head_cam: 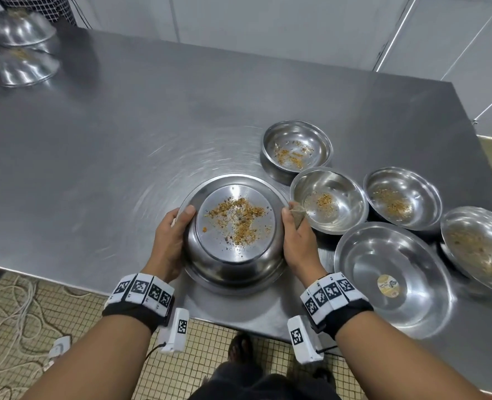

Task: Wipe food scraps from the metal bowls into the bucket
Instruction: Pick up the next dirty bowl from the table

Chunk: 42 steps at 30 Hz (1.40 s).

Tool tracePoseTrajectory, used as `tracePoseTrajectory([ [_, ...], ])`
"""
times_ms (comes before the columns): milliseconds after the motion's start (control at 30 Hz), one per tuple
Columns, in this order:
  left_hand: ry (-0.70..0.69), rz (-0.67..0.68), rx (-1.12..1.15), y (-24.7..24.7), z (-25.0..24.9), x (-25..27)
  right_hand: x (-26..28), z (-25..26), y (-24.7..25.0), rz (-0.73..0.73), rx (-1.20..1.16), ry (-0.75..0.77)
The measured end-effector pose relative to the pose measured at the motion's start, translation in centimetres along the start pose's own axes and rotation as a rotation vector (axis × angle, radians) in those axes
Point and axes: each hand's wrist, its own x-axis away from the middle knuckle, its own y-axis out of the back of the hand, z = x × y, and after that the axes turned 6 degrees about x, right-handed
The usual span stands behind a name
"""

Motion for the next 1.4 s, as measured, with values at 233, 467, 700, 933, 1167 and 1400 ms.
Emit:
tracePoseTrajectory([
  [233, -0.024, 0.102, -0.017, -3.6, -0.3, 1.4, 1.2, -0.7, 4.6, -0.059, 0.115, 0.016],
  [467, -0.001, 0.23, -0.037, -9.6, 0.7, 4.6, 4.6, -3.0, 11.9, -0.176, 0.096, -0.002],
  [700, 0.039, 0.402, -0.125, -18.5, 4.5, 12.8, 12.3, -9.4, 22.1, -0.277, 0.092, -0.12],
  [933, 0.107, 0.562, -0.216, -27.2, 10.2, 23.7, 22.3, -16.3, 32.4, -0.471, 0.03, -0.188],
  [1167, 0.211, 0.649, -0.268, -33.1, 16.5, 32.1, 31.0, -23.3, 38.8, -0.591, 0.03, -0.288],
  [1400, 0.324, 0.71, -0.286, -35.7, 20.9, 35.4, 35.5, -27.3, 41.3, -0.632, 0.098, -0.353],
])
